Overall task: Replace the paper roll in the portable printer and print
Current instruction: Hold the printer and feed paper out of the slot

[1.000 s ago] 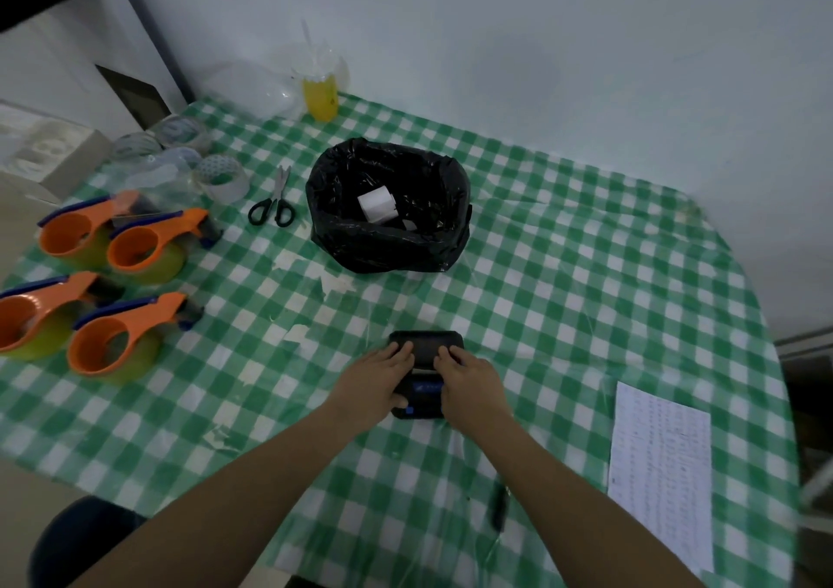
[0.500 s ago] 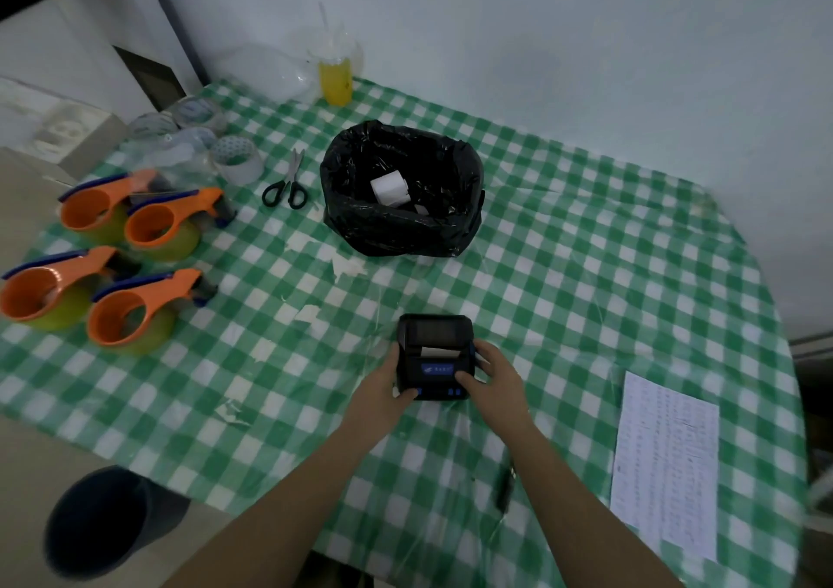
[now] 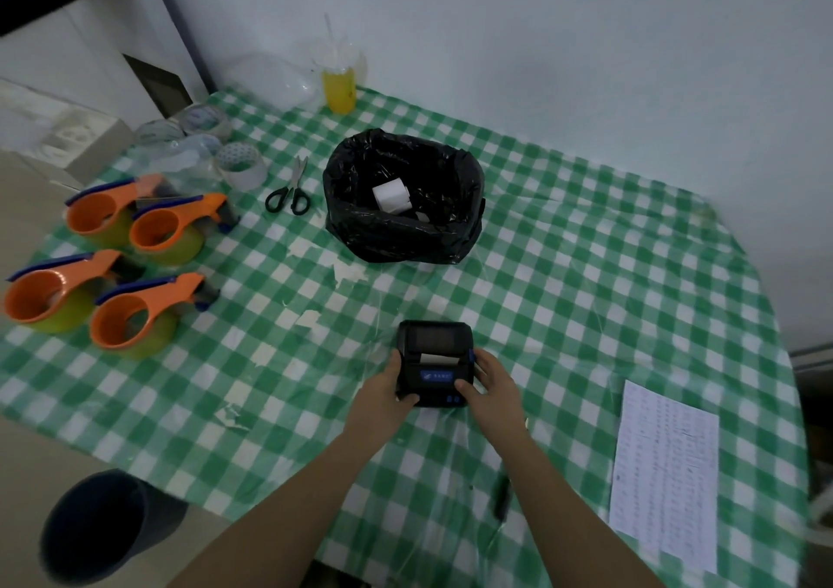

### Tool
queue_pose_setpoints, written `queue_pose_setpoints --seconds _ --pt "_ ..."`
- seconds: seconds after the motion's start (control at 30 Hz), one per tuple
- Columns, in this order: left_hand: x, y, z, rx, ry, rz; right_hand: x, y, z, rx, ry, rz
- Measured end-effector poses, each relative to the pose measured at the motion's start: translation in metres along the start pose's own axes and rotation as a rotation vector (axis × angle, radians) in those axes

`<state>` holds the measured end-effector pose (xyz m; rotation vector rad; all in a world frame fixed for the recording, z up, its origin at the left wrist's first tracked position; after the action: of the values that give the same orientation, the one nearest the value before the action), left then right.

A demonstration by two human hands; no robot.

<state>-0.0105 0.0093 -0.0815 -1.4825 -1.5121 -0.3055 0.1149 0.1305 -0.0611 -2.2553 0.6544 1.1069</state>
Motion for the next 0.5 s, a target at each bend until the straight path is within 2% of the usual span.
queue_pose_setpoints --seconds 0.5 --pt "-0.0002 0.0001 0.0020 -0.006 -0.013 0.054 0.0009 0.0000 -0.0022 -0.005 -0.010 0.012"
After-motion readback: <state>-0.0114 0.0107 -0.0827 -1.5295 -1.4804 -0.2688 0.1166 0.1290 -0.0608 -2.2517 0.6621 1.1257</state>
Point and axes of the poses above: each hand's wrist, its own z-axis towards the middle knuckle, its own y-axis out of the palm, x = y × z, the point moved 3 cm from there along z, towards the middle knuckle, and after that the axes turned 8 degrees about -x, right-handed, at the moved point
